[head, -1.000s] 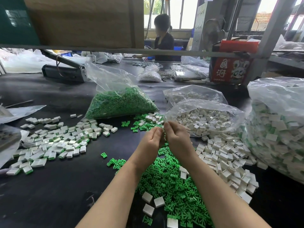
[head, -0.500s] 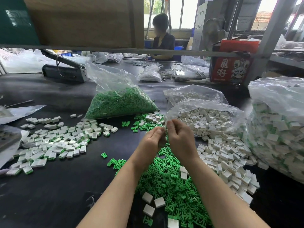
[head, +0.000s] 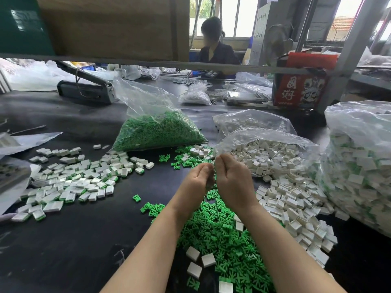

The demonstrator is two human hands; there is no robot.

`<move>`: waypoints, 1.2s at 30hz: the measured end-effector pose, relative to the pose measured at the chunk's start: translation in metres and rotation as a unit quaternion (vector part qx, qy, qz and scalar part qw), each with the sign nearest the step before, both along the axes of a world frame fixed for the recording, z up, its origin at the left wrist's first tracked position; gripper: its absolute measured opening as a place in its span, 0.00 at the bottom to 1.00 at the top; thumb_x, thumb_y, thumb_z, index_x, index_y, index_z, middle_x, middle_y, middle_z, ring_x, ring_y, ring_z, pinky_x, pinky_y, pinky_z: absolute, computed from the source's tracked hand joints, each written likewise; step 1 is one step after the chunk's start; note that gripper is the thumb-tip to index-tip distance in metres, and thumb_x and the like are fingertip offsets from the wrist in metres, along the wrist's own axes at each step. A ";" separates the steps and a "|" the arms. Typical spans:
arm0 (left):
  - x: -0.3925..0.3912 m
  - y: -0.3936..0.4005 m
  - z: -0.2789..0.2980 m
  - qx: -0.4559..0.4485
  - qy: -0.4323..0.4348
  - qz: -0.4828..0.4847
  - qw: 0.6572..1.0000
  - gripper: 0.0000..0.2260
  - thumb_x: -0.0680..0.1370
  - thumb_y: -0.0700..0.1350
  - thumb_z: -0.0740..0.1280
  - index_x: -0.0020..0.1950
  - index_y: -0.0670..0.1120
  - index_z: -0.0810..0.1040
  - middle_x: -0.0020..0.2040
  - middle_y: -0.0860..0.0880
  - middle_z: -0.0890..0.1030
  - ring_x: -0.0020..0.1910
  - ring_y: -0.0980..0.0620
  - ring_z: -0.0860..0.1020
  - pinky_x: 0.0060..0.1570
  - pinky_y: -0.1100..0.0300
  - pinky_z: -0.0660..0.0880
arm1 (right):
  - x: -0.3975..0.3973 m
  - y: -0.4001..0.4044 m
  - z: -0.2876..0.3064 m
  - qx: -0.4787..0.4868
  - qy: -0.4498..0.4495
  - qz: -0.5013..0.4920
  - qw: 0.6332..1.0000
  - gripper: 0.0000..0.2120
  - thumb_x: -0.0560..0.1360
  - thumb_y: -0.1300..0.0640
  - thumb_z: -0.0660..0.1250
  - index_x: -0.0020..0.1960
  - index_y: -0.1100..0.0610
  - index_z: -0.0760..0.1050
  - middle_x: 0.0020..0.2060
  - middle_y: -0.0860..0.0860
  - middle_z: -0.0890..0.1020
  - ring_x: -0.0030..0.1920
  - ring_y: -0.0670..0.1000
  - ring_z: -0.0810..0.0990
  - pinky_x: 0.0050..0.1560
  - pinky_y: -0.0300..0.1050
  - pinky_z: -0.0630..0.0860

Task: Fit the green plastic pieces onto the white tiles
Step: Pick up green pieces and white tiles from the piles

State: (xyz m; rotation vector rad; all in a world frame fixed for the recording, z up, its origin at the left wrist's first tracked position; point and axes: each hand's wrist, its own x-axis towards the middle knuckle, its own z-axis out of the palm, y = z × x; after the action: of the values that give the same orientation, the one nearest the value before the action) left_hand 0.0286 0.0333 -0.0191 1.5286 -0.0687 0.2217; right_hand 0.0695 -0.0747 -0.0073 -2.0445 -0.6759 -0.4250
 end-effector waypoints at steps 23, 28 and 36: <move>0.004 0.001 -0.011 -0.020 0.006 0.056 0.998 0.13 0.85 0.41 0.53 0.58 0.38 0.76 0.50 0.43 0.82 0.51 0.52 0.82 0.50 0.61 0.77 | -0.006 0.006 -0.006 -0.055 0.040 0.034 0.997 0.11 0.81 0.57 0.58 0.58 0.56 0.77 0.44 0.53 0.84 0.44 0.54 0.81 0.46 0.53 0.77; 0.005 0.000 -0.012 -0.020 0.002 0.063 0.998 0.12 0.85 0.41 0.53 0.56 0.40 0.76 0.48 0.46 0.82 0.49 0.56 0.82 0.48 0.64 0.77 | -0.004 0.006 -0.008 -0.054 0.044 0.035 0.997 0.10 0.81 0.57 0.58 0.55 0.58 0.77 0.42 0.54 0.84 0.43 0.55 0.81 0.44 0.55 0.76; 0.004 0.000 -0.011 -0.017 0.002 0.073 0.997 0.12 0.85 0.40 0.53 0.58 0.38 0.75 0.50 0.43 0.81 0.50 0.55 0.81 0.52 0.61 0.78 | -0.004 0.007 -0.009 -0.046 0.042 0.033 0.997 0.12 0.81 0.57 0.59 0.61 0.55 0.77 0.45 0.52 0.85 0.45 0.53 0.81 0.46 0.49 0.76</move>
State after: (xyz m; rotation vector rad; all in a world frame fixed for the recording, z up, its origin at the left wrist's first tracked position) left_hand 0.0326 0.0336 -0.0298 1.5006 0.0496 0.3354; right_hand 0.0653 -0.0676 -0.0165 -2.1077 -0.7204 -0.2718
